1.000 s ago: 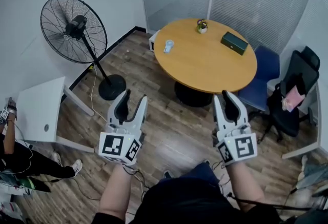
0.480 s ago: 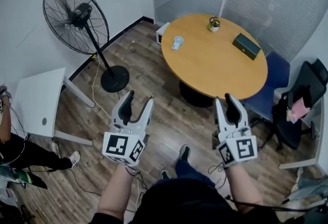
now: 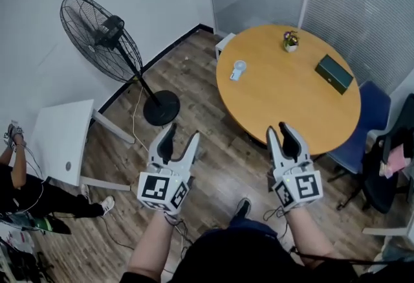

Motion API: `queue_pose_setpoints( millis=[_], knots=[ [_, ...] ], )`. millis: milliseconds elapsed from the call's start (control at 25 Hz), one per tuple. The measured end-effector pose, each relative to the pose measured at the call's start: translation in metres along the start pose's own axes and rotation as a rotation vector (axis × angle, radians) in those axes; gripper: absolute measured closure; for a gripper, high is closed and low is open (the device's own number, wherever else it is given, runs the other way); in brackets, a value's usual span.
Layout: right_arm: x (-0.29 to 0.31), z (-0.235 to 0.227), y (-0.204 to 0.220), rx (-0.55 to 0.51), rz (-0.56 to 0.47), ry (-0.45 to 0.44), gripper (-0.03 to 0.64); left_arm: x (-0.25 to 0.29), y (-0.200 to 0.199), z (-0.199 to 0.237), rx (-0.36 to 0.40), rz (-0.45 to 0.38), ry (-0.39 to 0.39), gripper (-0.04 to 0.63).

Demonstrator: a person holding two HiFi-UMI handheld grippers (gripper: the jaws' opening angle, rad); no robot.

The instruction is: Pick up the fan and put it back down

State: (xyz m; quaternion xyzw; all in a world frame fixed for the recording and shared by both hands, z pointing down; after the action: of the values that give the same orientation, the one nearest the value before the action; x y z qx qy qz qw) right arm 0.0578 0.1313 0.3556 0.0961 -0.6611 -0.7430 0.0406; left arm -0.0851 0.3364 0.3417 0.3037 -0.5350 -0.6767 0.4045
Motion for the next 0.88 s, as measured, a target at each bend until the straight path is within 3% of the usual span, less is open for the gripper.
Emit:
queue_pose_setpoints(
  millis=[320, 560, 880],
  knots=[
    [0.043, -0.050, -0.004, 0.023, -0.030, -0.024, 0.500, 0.054, -0.012, -0.008, 0.030, -0.008, -0.020, 0.353],
    [0.062, -0.069, -0.004, 0.011, -0.028, 0.000, 0.500, 0.087, -0.010, 0.004, 0.009, 0.004, -0.004, 0.353],
    [0.091, -0.110, 0.021, -0.024, 0.028, 0.117, 0.506, 0.182, 0.010, 0.023, -0.037, 0.038, 0.103, 0.353]
  ],
)
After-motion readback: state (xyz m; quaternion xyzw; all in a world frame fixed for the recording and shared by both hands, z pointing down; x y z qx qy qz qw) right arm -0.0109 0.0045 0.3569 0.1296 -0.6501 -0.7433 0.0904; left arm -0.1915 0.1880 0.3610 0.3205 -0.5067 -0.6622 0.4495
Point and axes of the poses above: the fingertips, and each gripper's own axes: x forward along the fingers, z to its left, y out of its underside, the point moved 3 cm from there along -x, backward along the fingers, and after that the axes turned 13 degrees about -x, right-handed, at the moved point
